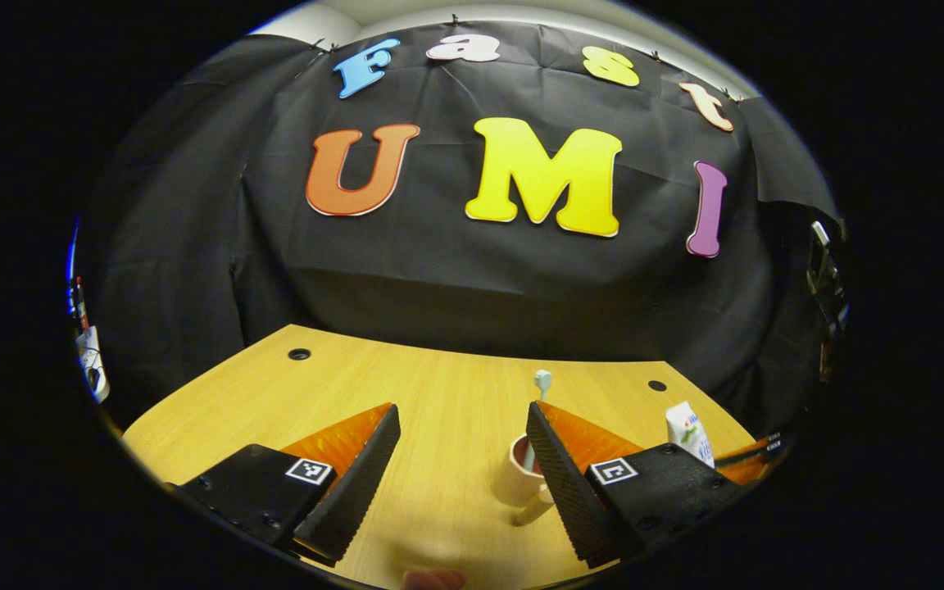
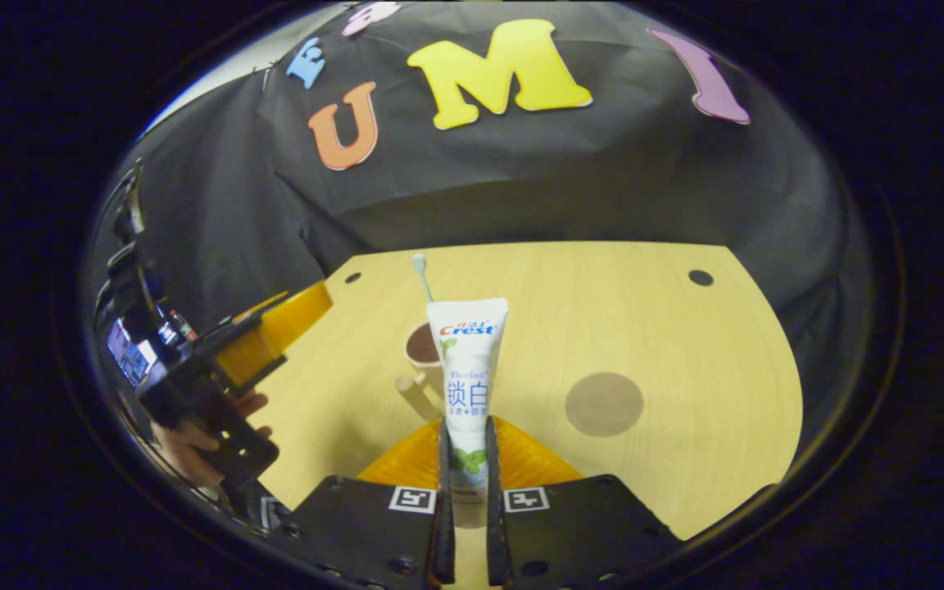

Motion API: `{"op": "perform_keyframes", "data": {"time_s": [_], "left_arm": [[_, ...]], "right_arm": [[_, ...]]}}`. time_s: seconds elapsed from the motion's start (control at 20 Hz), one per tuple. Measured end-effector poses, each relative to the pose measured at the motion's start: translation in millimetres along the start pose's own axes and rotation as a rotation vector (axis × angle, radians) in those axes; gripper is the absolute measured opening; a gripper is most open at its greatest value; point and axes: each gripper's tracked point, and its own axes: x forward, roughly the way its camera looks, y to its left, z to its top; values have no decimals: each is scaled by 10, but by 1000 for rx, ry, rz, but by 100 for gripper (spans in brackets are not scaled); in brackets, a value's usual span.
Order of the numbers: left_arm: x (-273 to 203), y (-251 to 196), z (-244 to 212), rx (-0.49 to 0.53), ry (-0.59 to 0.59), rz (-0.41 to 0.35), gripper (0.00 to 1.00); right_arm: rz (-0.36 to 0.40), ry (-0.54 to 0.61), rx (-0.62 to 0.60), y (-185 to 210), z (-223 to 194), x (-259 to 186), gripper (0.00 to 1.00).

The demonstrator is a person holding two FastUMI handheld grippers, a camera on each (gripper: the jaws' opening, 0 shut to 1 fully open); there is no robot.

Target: Put the toothbrush and toothpaste on the desktop into the cup, then pick up the cup and place it on the coaster on the desktop.

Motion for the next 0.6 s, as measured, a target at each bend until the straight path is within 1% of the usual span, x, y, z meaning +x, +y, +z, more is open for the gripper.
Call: {"op": "perform_keyframes", "data": {"time_s": [0.1,0.2,0.25,0.3,0.4,0.5,0.55,0.6], "left_arm": [[-168,187,-58,-11,28,43,98],[-350,269,-79,-39,55,65,98],[-429,294,-64,-49,58,76,98],[-489,311,-60,-59,63,84,98],[-579,323,-38,-70,74,94,98],[-649,339,-19,-66,80,104,98],[-668,351,-19,-62,83,109,100],[-668,345,-27,-60,88,114,98]], "right_arm": [[25,-68,-50,152,304,190,15],[53,-150,-98,327,602,341,15],[65,-200,-130,412,743,401,18],[69,-236,-158,475,833,472,15],[79,-300,-197,590,975,614,15],[87,-337,-219,656,1032,724,15],[91,-357,-239,692,1059,778,15],[90,-373,-266,713,1056,821,16]]}}
